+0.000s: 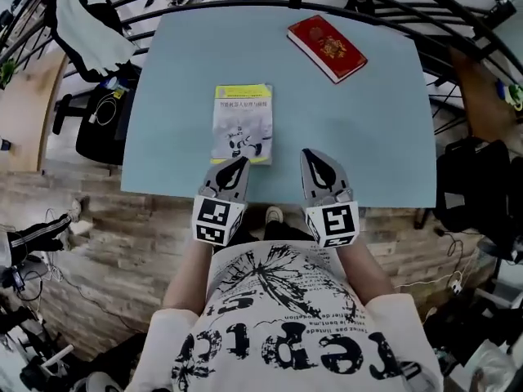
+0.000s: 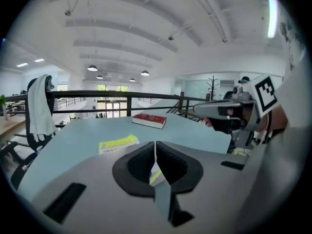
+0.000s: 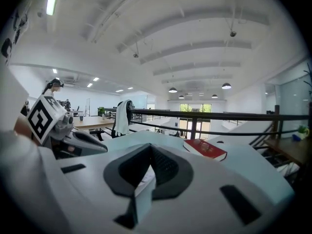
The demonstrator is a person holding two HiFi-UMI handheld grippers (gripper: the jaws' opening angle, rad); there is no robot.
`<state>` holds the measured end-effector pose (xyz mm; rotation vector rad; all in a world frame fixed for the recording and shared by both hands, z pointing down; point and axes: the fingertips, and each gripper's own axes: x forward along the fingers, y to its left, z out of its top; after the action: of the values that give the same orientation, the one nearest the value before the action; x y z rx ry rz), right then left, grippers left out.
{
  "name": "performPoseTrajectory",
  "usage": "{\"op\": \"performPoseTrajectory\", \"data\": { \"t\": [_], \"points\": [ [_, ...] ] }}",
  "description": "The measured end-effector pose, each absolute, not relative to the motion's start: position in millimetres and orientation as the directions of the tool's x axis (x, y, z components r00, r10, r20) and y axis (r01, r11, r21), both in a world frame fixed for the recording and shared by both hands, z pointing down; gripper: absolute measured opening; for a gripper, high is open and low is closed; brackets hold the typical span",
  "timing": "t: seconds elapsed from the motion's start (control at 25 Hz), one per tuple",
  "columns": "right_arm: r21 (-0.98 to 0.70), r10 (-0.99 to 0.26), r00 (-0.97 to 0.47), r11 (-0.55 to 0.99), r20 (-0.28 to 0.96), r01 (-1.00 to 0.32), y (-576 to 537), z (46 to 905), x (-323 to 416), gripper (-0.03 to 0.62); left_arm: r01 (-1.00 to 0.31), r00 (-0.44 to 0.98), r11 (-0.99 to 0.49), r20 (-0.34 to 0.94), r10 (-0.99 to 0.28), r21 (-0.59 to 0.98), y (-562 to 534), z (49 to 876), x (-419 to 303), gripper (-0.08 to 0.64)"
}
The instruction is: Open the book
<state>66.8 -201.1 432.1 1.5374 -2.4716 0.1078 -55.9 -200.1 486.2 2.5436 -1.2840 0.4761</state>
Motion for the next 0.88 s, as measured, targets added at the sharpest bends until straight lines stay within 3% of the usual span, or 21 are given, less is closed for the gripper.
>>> {"op": "performPoseTrajectory", "data": {
  "t": [0.12, 0.2, 0.4, 0.88],
  "points": [
    [0.045, -0.892, -0.378, 0.401, 0.249, -0.915, -203, 437, 72, 0.011, -0.757, 0.595, -0.651, 0.480, -0.644, 0.065, -207, 520, -43, 0.031],
    [0.031, -0.900, -0.343, 0.364, 0.270, -0.931, -200, 443, 76, 0.011, -0.712, 0.616, -0.700, 0.535, -0.579, 0.062, -207, 540, -33, 0.108],
    [0.013, -0.911, -0.268, 0.286, 0.313, -0.958, -200, 459, 89, 0.011, -0.639, 0.624, -0.767, 0.621, -0.474, 0.056, -211, 583, -16, 0.166],
    [0.003, -0.905, -0.201, 0.218, 0.376, -0.976, -199, 487, 104, 0.011, -0.607, 0.549, -0.792, 0.685, -0.479, -0.067, -231, 637, 3, 0.194]
  ]
}}
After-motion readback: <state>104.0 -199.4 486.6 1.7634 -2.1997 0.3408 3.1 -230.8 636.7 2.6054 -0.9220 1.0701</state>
